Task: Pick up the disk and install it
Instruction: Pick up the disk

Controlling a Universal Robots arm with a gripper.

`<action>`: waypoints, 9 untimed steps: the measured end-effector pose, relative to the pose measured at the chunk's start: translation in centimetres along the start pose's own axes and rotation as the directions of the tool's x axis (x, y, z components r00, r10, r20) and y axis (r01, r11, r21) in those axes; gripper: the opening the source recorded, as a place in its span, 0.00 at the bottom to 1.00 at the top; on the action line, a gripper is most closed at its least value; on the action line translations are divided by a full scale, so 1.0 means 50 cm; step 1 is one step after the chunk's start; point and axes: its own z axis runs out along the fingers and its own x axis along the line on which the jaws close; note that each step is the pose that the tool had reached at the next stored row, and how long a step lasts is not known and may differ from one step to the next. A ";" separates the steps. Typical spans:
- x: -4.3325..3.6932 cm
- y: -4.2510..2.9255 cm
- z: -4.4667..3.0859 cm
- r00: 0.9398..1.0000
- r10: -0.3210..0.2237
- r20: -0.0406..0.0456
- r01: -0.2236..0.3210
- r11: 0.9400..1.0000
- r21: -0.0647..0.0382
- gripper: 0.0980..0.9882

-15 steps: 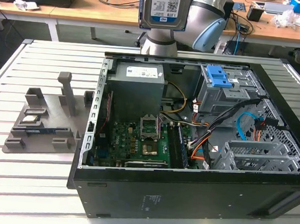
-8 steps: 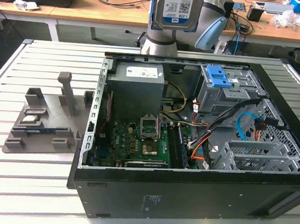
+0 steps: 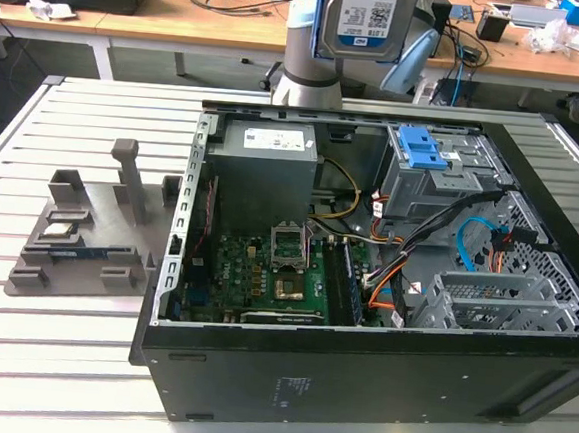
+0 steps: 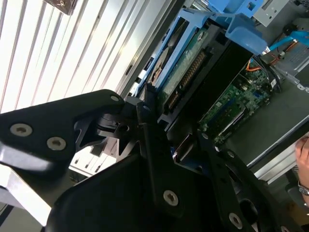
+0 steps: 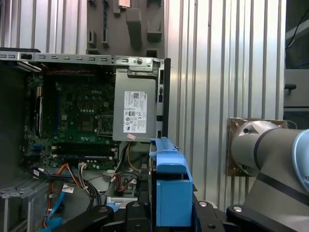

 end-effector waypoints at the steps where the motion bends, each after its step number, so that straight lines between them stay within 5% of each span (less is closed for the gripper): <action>1: 0.000 -0.006 0.000 1.000 0.000 0.000 0.000 1.000 0.000 0.30; 9: 0.002 -0.073 -0.002 1.000 0.000 0.000 0.000 1.000 0.000 0.30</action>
